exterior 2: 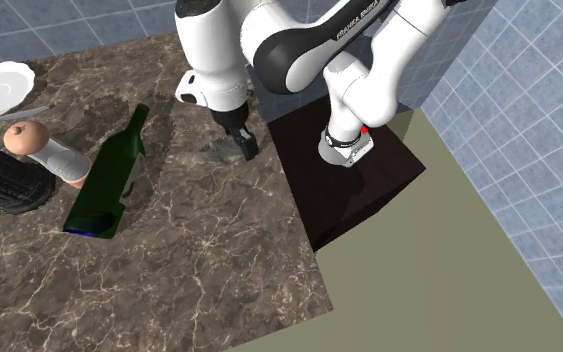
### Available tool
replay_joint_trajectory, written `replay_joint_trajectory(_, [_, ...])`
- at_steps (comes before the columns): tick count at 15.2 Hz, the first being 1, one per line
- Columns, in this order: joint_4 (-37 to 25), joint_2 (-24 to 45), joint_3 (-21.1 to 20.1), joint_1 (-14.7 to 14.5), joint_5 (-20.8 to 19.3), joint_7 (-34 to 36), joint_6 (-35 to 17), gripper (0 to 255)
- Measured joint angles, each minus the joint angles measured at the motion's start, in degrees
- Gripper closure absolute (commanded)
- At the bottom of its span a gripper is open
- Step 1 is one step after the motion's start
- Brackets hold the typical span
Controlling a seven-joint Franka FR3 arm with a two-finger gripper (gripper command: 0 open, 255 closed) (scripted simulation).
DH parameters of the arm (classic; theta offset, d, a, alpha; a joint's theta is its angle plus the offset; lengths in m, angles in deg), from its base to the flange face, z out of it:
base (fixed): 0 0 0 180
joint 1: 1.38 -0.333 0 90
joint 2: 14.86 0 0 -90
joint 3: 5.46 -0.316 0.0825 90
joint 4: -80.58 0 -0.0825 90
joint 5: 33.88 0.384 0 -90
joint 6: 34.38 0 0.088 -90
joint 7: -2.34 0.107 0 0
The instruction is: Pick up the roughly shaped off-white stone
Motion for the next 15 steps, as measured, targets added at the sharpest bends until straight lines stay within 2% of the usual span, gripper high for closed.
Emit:
replay_joint_trajectory(2, [1.2,0.1,0.0,0.0,0.0,-0.1,-1.3,0])
replay_joint_trajectory(3, [1.5,0.1,0.0,0.0,0.0,-0.1,-1.6,255])
replay_joint_trajectory(15, [0.8,0.0,0.1,0.0,0.0,-0.1,-0.9,255])
